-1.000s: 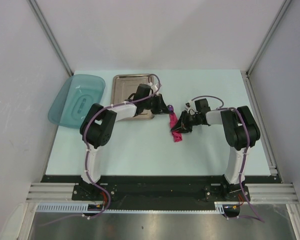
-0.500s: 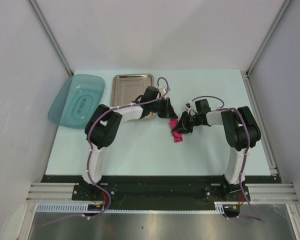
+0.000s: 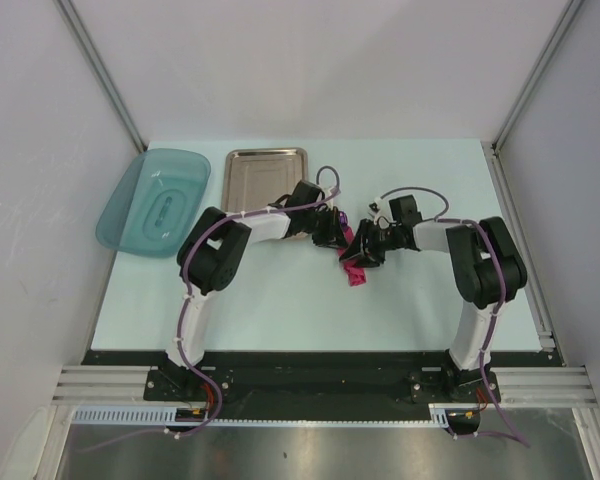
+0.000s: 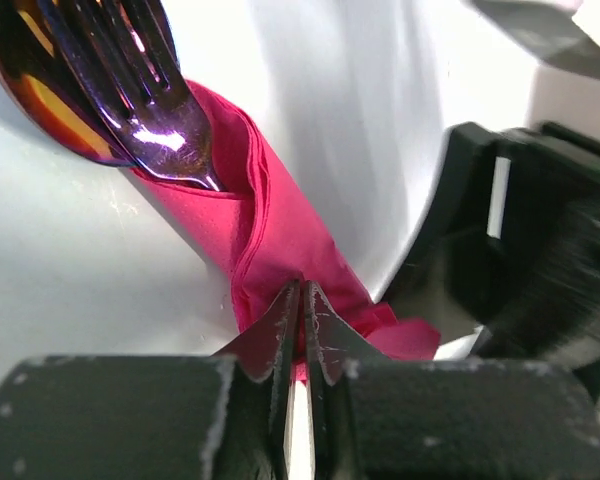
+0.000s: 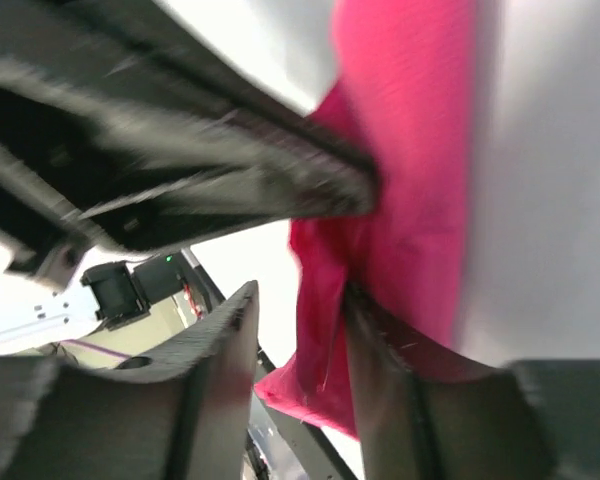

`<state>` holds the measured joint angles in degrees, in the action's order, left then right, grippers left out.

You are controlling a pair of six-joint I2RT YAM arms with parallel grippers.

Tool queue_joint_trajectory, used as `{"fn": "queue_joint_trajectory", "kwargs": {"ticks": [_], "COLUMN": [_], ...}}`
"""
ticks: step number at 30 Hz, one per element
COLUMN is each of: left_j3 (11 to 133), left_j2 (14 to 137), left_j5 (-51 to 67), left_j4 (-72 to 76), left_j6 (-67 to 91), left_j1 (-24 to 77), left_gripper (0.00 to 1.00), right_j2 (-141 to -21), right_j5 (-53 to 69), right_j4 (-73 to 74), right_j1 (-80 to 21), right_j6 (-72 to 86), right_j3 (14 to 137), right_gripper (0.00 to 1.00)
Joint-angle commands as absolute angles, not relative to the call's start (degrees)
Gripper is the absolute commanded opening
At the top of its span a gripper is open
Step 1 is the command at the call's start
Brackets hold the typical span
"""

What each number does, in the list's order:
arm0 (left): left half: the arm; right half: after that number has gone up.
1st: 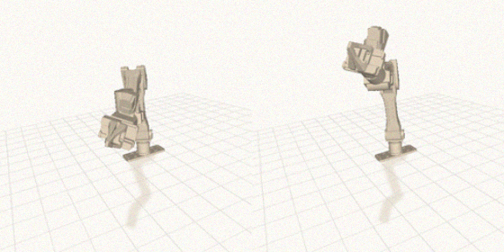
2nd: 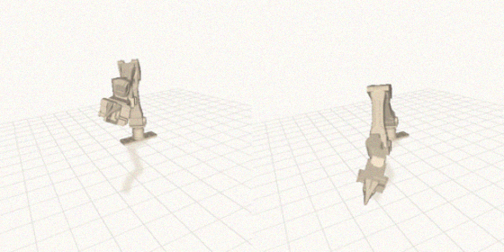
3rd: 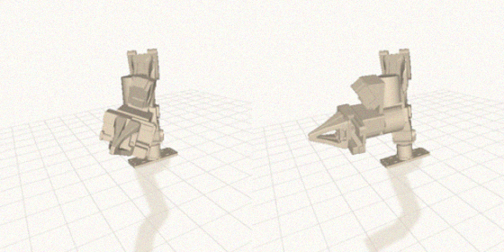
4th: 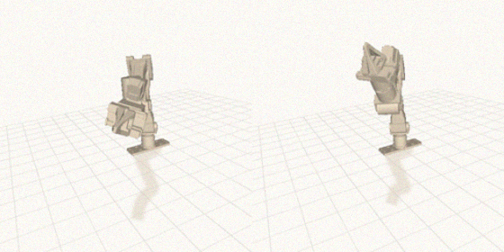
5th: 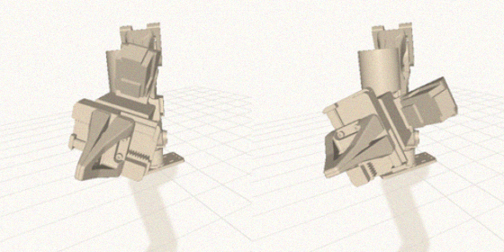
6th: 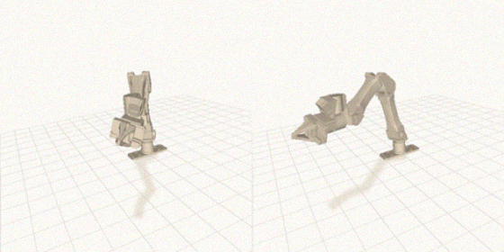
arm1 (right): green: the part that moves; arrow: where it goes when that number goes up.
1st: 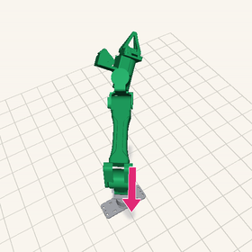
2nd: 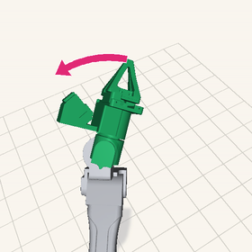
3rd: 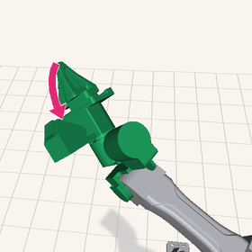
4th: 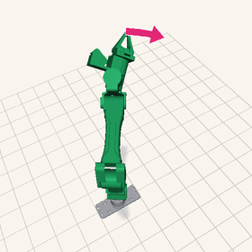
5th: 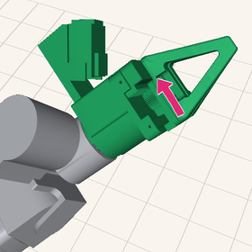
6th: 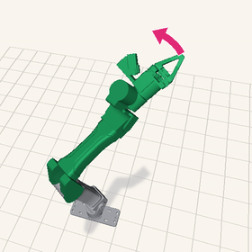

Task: Place the utensils on the paper napkin and roll it up

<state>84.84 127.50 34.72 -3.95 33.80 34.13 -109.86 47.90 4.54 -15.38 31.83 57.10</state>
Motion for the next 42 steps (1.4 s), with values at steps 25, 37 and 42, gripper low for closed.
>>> {"fn": "queue_joint_trajectory", "kwargs": {"ticks": [25, 37, 42], "left_j3": [87.45, 84.57, 81.83], "left_j2": [129.81, 126.92, 121.13], "left_j5": [33.14, 35.59, 38.49], "left_j4": [-7.03, -1.08, 6.84], "left_j6": [30.41, 33.21, 36.3], "left_j1": [34.45, 33.49, 31.47], "left_gripper": [0.08, 0.14, 0.24], "right_j2": [-105.55, -111.27, -112.59], "right_j5": [42.01, 40.96, 40.52], "right_j4": [14.41, 16.08, 16.0], "right_j1": [-13.71, -14.41, -14.06], "right_j6": [26.9, 23.91, 23.38], "right_j3": [58.36, 56.95, 56.78], "right_gripper": [0.1, 0.13, 0.17]}}
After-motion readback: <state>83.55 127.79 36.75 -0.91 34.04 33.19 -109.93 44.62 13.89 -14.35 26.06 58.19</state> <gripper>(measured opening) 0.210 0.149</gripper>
